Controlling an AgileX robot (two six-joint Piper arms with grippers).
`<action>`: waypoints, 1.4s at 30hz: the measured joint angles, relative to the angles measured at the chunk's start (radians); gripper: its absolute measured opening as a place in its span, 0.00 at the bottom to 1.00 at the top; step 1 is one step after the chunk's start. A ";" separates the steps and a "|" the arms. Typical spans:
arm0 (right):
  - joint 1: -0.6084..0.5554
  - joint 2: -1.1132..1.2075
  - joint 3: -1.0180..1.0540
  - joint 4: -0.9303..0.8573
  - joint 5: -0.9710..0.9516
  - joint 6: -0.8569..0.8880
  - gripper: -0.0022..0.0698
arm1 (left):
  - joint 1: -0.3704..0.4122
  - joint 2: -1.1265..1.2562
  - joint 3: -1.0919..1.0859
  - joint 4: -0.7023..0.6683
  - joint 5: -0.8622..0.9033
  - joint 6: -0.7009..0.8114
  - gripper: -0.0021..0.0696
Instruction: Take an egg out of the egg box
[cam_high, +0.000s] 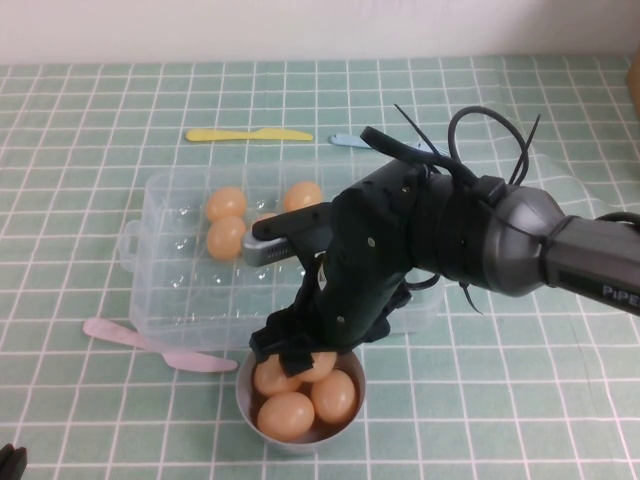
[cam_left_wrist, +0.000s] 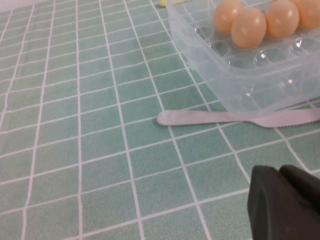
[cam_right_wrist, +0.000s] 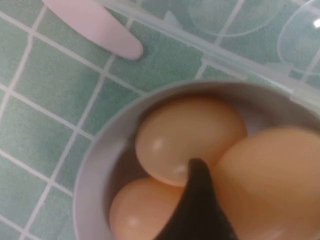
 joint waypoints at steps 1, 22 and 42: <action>0.000 0.000 0.000 0.000 0.002 0.000 0.68 | 0.000 0.000 0.000 0.000 0.000 0.000 0.02; 0.138 -0.375 0.096 -0.101 0.032 0.000 0.35 | 0.000 0.000 0.000 0.000 0.000 0.000 0.02; 0.180 -0.954 0.562 -0.107 0.300 -0.120 0.01 | 0.000 0.000 0.000 0.000 0.000 0.000 0.02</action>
